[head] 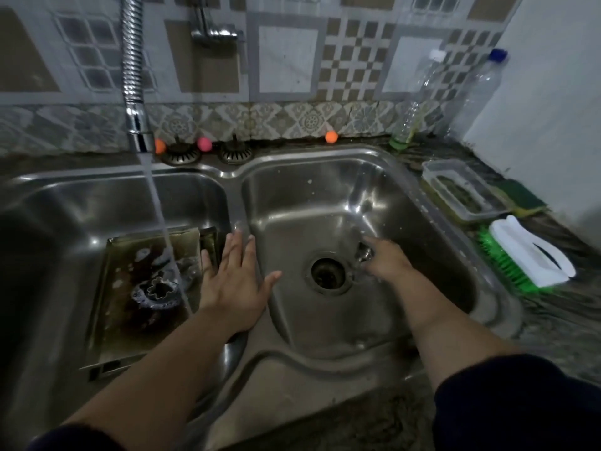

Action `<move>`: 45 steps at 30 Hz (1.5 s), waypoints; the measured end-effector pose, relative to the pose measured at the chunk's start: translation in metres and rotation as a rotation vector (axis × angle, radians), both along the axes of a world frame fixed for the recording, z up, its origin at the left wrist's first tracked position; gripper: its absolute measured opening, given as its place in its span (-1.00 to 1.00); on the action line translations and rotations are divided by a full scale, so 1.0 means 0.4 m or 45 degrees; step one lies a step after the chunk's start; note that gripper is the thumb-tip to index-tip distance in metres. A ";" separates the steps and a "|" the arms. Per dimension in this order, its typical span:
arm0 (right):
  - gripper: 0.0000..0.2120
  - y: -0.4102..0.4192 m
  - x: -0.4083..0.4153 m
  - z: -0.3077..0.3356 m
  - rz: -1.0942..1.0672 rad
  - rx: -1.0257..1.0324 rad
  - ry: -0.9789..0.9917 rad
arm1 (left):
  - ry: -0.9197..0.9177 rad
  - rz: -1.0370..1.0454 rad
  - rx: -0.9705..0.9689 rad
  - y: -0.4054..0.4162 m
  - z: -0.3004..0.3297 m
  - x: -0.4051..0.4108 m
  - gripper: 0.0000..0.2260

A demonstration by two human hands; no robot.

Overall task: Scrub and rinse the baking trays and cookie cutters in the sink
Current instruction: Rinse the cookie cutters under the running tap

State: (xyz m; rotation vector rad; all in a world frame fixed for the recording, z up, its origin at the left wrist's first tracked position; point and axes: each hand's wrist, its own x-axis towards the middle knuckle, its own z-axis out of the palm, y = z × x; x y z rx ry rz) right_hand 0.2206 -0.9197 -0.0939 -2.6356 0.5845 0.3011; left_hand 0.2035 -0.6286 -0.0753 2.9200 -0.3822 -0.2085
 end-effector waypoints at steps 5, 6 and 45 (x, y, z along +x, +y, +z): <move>-0.44 0.192 -0.038 0.105 0.204 0.014 -0.091 | 0.023 -0.057 -0.100 0.017 -0.002 -0.011 -0.34; -0.46 0.242 -0.043 0.126 0.272 -0.007 -0.113 | 0.028 -0.084 -0.110 0.030 -0.003 -0.013 -0.36; -0.83 0.741 -0.093 0.094 -0.248 1.286 0.015 | 0.516 0.232 -1.506 0.361 -0.001 -0.039 -0.73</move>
